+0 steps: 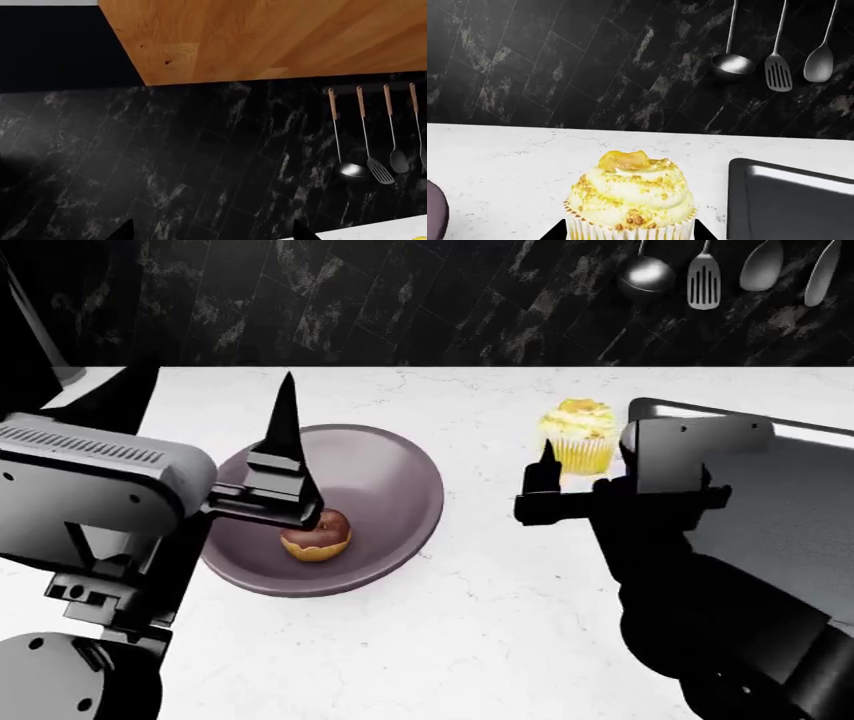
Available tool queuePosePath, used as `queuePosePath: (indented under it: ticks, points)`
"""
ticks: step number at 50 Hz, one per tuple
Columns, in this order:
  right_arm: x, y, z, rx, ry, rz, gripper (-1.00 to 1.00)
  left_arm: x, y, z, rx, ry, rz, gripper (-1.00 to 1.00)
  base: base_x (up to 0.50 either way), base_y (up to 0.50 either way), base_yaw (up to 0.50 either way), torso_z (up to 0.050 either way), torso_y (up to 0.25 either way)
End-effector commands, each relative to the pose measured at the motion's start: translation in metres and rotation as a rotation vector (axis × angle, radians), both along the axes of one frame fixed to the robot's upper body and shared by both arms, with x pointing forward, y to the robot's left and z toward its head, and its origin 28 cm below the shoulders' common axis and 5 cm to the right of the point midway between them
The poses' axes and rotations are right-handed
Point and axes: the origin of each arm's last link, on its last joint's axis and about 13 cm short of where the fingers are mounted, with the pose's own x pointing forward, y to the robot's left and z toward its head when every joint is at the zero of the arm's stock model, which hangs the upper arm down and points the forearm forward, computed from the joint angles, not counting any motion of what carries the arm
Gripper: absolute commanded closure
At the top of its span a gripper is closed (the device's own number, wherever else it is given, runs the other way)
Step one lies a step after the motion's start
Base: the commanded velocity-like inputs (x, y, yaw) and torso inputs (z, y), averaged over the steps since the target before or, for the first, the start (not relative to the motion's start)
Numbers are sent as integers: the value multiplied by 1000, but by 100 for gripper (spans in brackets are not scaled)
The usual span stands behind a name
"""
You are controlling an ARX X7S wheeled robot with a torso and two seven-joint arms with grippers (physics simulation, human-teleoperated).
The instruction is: Pick up the bowl with donut and place it on the tray. Pick up the cupcake and place it on the tray.
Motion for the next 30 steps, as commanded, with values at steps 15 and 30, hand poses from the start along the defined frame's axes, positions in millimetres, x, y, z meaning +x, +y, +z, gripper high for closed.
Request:
queuePosePath:
  ticks: [15,30]
  points:
    - [-43,-14,25,-49,-195,-72,100,-36,-5,20,209,118,-96,-100,0,0,0,0,1]
    - [-52,-21,28,-57,-228,-105,100,-52,-15,35,314,299,-167,-100,0,0,0,0,0]
